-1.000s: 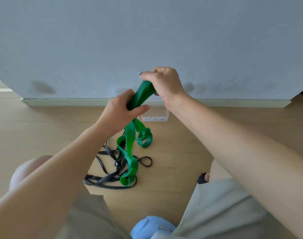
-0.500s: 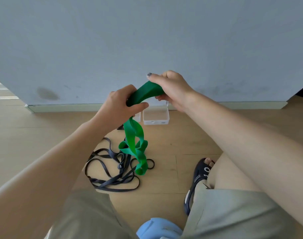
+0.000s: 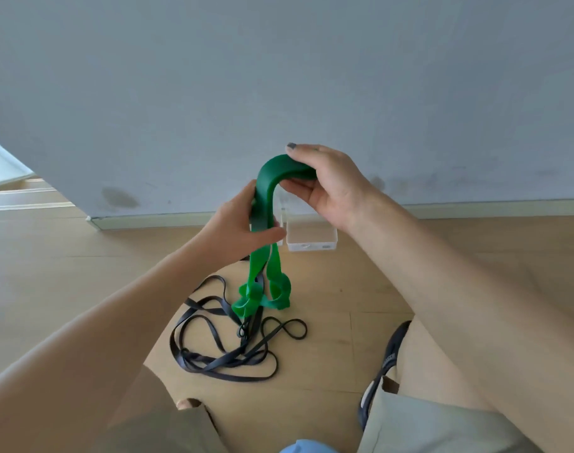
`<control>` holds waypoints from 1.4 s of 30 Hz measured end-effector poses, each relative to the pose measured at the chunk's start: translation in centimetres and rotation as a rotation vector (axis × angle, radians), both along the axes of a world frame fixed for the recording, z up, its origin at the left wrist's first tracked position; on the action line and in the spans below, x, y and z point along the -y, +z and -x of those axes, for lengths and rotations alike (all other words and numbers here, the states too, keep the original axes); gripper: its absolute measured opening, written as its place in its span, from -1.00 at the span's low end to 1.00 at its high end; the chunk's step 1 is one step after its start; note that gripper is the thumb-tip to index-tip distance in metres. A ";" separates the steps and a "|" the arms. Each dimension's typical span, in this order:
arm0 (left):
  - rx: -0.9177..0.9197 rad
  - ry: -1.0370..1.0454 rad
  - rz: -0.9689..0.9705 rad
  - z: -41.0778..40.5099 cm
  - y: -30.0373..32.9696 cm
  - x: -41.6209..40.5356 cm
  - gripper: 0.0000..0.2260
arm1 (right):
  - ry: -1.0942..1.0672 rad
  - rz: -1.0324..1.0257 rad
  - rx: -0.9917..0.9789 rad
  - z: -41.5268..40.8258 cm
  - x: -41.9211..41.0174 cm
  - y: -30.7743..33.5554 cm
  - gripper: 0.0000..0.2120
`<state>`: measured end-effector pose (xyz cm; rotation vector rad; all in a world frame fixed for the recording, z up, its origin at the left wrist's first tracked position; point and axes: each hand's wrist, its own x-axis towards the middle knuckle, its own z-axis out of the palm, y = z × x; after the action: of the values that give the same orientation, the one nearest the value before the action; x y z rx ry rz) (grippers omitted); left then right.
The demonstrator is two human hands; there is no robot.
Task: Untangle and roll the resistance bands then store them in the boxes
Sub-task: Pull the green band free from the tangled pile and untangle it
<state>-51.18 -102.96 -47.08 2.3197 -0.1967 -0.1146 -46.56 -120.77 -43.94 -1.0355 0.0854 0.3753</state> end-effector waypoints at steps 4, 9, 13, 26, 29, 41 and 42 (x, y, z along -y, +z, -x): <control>-0.085 0.099 0.075 0.2 -1.5 -2.0 -0.67 | 0.031 -0.120 -0.013 -1.2 -0.5 0.9 -0.96; 0.034 0.171 -0.097 -2.0 0.2 -2.7 -0.72 | -0.075 0.065 -0.075 -4.7 0.4 0.0 -0.83; 0.066 0.159 0.066 -4.3 1.3 -2.5 -0.82 | -0.027 0.193 -0.144 -6.0 0.1 -1.6 -0.67; -0.089 -0.078 -0.165 -7.7 -1.4 -4.4 -0.71 | -0.075 0.054 -0.120 -6.2 -1.1 -1.0 -0.99; 0.124 -0.055 -0.078 -8.0 -0.2 -5.1 -0.74 | -0.054 -0.035 -0.043 -6.2 -1.4 0.0 -0.99; -0.033 -0.074 -0.212 -8.3 -1.0 -4.8 -0.69 | -0.131 0.277 -0.043 -6.6 -0.1 -1.2 -0.93; -0.041 -0.111 -0.258 -8.1 -1.1 -4.7 -0.67 | -0.118 0.299 -0.042 -6.4 -0.2 -1.2 -0.93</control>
<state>-43.13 -98.25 -48.19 2.5604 -0.3053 -0.2566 -40.19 -120.56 -45.13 -1.3111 0.2453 0.2817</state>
